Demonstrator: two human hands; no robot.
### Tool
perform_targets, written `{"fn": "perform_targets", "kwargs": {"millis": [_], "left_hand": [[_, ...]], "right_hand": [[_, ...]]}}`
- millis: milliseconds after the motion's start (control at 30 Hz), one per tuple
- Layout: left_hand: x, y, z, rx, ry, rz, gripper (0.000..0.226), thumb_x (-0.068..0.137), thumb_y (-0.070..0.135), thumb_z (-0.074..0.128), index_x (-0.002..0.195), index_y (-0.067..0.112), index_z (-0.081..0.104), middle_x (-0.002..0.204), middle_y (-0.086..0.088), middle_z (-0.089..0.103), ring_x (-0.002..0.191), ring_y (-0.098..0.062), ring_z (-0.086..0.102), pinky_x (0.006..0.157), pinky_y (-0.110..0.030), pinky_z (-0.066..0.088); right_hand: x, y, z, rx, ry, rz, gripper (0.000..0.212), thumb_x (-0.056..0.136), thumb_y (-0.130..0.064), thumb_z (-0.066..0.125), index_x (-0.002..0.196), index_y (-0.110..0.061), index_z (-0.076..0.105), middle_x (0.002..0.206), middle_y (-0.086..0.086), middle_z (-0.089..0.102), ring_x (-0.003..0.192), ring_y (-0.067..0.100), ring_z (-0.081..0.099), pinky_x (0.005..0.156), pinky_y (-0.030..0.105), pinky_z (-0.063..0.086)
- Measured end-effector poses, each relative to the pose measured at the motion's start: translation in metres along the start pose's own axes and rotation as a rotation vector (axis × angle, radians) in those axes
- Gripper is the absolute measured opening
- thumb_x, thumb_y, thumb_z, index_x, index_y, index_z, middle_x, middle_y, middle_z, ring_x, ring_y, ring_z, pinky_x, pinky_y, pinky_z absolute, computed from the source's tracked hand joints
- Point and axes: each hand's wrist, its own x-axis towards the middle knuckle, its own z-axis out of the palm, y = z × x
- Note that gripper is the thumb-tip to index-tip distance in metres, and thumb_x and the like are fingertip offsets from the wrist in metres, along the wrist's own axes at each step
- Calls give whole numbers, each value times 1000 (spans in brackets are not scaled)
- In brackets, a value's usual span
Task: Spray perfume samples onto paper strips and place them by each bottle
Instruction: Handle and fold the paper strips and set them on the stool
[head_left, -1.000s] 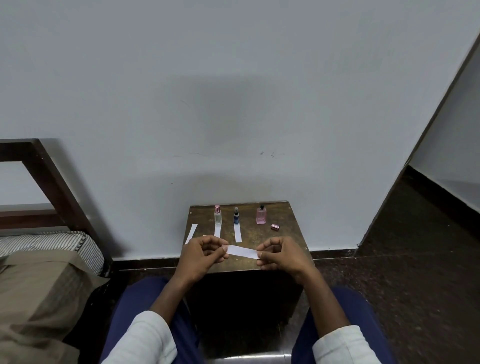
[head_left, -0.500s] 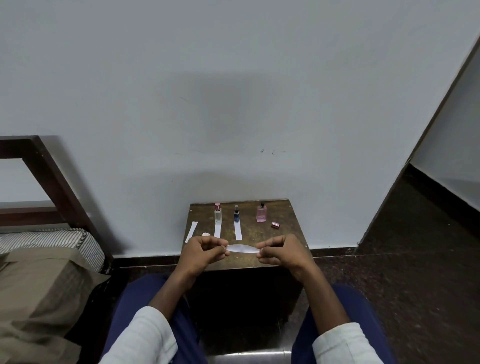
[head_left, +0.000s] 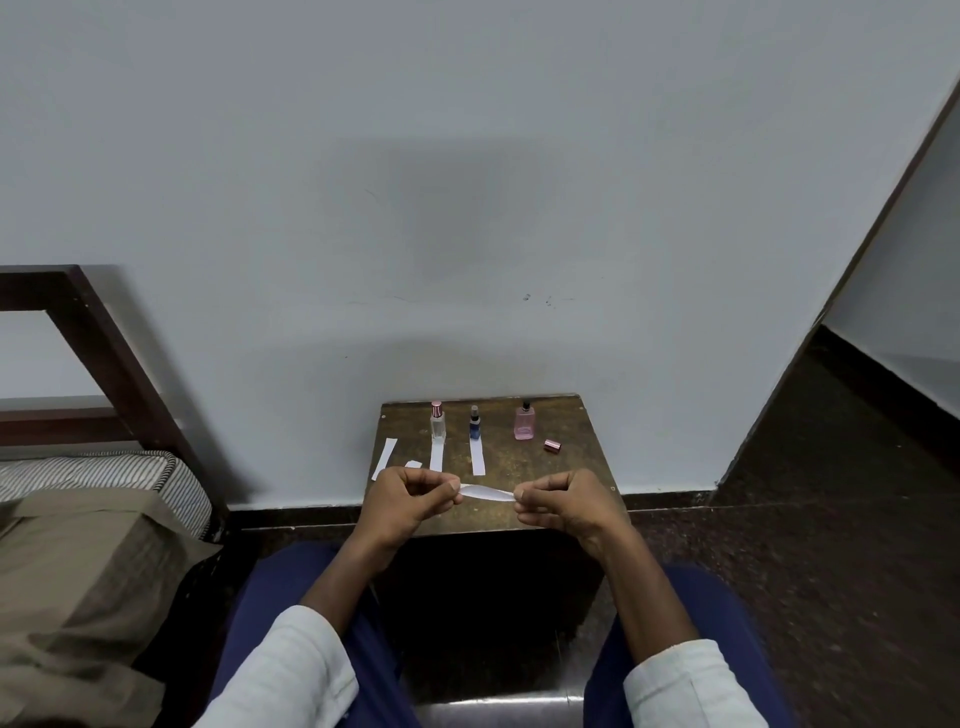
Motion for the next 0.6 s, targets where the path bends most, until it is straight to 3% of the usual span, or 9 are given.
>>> {"fn": "perform_targets", "kwargs": {"millis": [167,400,600], "left_hand": [[1,-1,-2,-25,2,-64,22,88,7,83,110,2,81,104,-13,83,102,-27,81,88,-30,66],[-3,2,-2,68,-41,6,29,83,11,90,111,12,82,111,-6,82,106,-20,79,91,-38,65],[-4,3,1,184,-3,64,19,90,17,83,108,12,82,96,-6,84,95,-23,81,89,-37,66]], "right_hand": [[9,8,1,24,9,14,15,84,5,82,96,12,78,98,26,79,84,30,80,75,33,67],[12,9,-3,23,2,36,18,84,3,83,98,12,77,99,25,79,85,30,80,76,35,67],[9,8,-4,41,-35,46,21,87,1,82,105,9,75,102,24,79,86,29,79,75,35,67]]}}
